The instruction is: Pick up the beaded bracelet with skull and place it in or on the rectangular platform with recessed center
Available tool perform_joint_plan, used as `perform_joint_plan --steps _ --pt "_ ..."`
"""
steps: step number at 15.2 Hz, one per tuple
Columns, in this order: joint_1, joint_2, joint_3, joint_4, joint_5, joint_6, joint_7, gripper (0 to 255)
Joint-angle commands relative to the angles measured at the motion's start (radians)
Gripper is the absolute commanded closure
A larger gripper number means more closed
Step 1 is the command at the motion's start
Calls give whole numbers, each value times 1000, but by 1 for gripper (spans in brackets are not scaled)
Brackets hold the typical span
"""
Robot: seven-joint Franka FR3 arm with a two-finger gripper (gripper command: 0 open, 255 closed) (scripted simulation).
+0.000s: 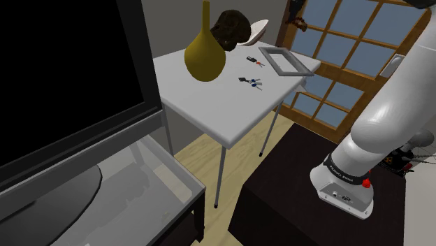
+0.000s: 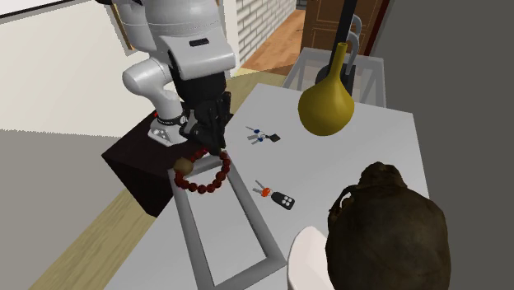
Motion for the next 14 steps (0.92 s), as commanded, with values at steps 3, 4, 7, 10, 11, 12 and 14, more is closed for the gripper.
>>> perform_joint_plan --steps 3,4,7,10,11,12,14 --pt "-28 18 -21 -1 14 16 -53 255" --pt "-27 15 -21 -18 13 31 -52 255" --pt "-25 9 -20 -66 11 73 -52 255" --pt "-24 5 -19 -111 9 114 -52 255" --pt "-23 4 -18 -125 9 128 -52 255" --pt "-23 4 -18 -139 9 141 -52 255" --pt "-22 4 -18 -166 9 168 -53 255"
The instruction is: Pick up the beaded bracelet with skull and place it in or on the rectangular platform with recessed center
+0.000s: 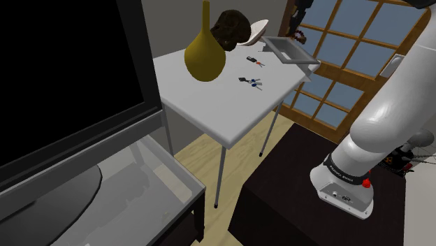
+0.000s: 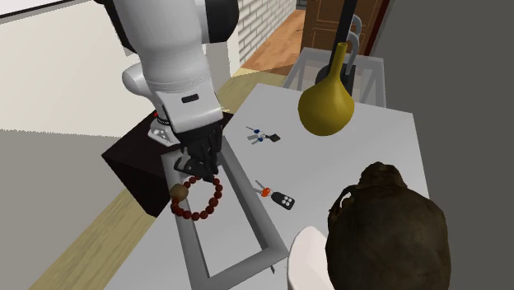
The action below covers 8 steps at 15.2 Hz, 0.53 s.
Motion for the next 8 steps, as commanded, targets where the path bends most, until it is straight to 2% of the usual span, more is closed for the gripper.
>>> perform_joint_plan --steps 1,4,8 --pt "1 2 1 -25 1 27 0 255" --pt "1 4 1 -65 3 70 -2 255" --pt "1 4 1 -65 3 70 -2 255"
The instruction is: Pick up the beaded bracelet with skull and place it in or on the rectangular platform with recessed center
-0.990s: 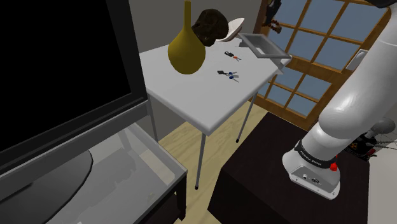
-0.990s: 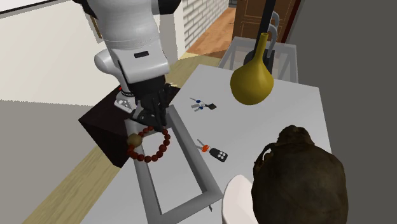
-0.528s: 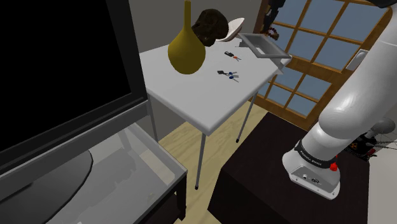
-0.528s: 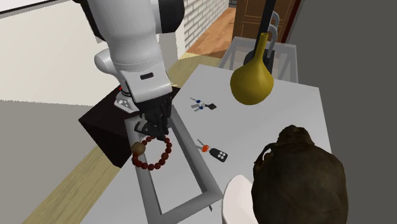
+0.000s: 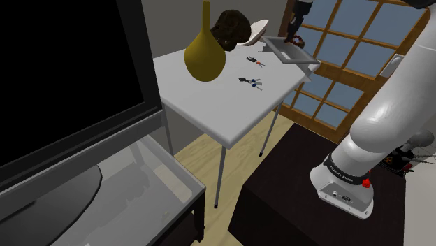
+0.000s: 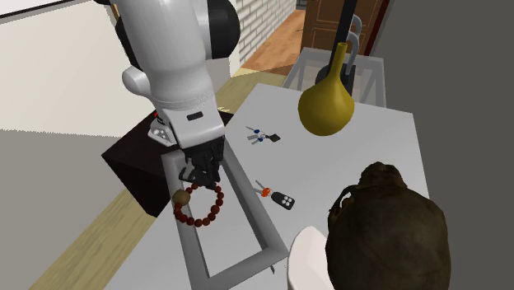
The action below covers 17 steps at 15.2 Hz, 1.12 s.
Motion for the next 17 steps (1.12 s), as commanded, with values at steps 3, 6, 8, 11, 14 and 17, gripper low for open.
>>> perform_joint_plan --steps 3,6,8,11,14,17 --pt "0 0 0 -1 0 1 0 255" --pt "0 0 0 0 0 1 0 0" --pt "0 0 0 0 0 1 0 0" --pt "0 -12 -1 52 -6 -63 5 0" --pt "0 -18 -1 105 -10 -121 7 0" --pt "0 -18 -1 105 -10 -121 7 0"
